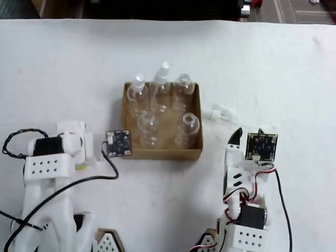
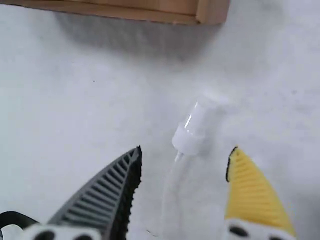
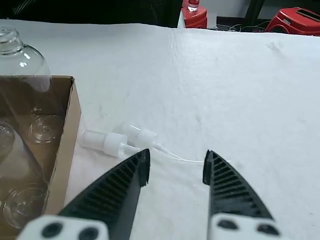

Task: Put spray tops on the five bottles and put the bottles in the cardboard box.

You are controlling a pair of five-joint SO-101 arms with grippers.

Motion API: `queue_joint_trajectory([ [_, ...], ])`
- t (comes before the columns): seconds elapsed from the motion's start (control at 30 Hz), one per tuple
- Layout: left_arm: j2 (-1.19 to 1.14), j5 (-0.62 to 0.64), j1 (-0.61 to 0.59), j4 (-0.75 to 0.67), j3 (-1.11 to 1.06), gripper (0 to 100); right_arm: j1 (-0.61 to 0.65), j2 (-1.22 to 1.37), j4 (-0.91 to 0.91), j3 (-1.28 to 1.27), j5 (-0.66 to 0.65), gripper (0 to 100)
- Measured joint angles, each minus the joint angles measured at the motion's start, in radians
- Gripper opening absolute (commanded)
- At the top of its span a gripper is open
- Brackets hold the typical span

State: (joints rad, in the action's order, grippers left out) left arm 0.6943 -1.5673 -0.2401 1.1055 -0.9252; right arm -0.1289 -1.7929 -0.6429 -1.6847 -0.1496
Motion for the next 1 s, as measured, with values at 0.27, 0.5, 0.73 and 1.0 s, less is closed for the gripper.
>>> queue_joint_trajectory([
  [0.27, -0.040, -0.055, 0.002, -0.003, 0.000, 26, 0.000, 0.000, 0.000, 0.000, 0.000, 15.5],
  [0.5, -0.212, -0.055, 0.002, -0.103, 0.000, 26, 0.000, 0.000, 0.000, 0.000, 0.000, 15.5],
  [0.73, -0.339, -0.055, 0.002, -0.201, 0.000, 26, 0.000, 0.000, 0.000, 0.000, 0.000, 15.5],
  [1.0, -0.445, -0.055, 0.002, -0.270, 0.000, 15, 0.000, 0.000, 0.000, 0.000, 0.000, 15.5],
])
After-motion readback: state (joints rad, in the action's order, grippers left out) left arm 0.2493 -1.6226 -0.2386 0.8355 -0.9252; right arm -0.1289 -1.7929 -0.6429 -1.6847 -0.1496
